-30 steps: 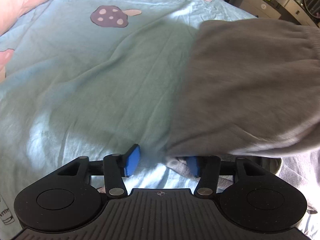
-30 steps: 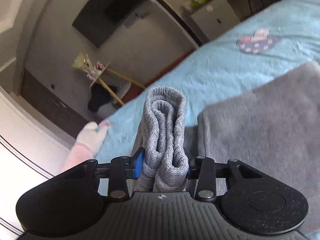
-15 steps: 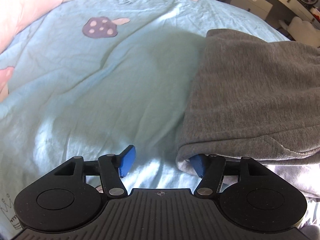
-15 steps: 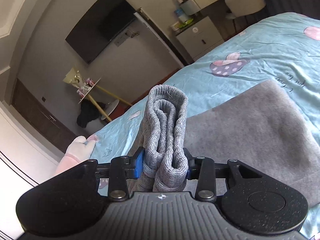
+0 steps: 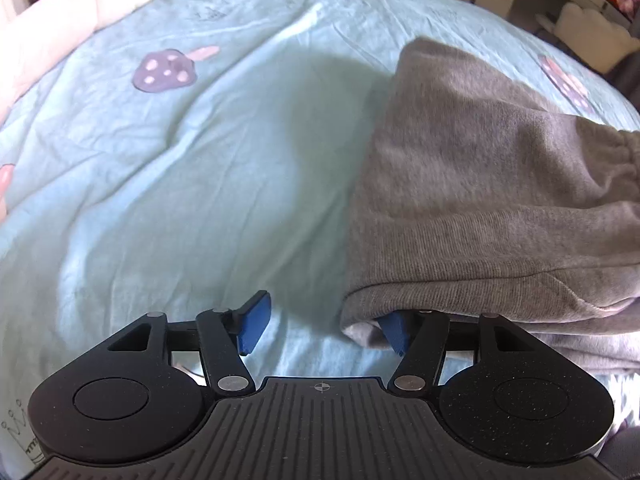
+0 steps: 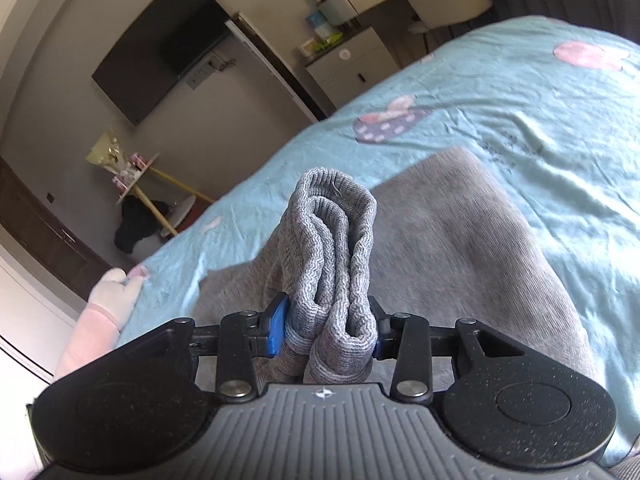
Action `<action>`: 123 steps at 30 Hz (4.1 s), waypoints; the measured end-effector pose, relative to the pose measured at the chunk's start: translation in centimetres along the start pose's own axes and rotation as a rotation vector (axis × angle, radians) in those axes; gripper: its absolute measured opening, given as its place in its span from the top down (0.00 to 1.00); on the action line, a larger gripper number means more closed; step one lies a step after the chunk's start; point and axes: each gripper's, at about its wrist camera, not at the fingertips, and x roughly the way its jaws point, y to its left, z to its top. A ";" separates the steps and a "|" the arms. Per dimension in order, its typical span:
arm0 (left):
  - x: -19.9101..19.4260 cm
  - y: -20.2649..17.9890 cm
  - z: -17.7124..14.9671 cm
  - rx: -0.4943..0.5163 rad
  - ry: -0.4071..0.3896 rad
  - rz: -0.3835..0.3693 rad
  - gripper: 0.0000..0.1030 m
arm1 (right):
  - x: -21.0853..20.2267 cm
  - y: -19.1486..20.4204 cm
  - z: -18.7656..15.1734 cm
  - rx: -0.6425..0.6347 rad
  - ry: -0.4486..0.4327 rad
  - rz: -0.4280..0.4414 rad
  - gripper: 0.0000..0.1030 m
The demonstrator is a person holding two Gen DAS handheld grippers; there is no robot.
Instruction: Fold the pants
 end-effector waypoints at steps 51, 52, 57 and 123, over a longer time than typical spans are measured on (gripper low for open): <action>-2.3 -3.7 -1.7 0.127 -0.175 -0.018 0.54 | -3.5 0.2 6.1 0.002 -0.031 0.135 0.63; -2.4 -3.6 -1.8 0.121 -0.180 -0.025 0.54 | -3.2 -0.2 6.0 -0.002 -0.028 0.117 0.63; -3.0 -3.2 -2.0 0.105 -0.182 -0.120 0.39 | -2.2 -2.8 5.2 0.027 -0.009 0.045 0.63; -5.1 -4.5 -3.2 0.194 -0.197 -0.218 0.42 | -3.8 -1.1 3.9 -0.385 -0.170 -0.334 0.41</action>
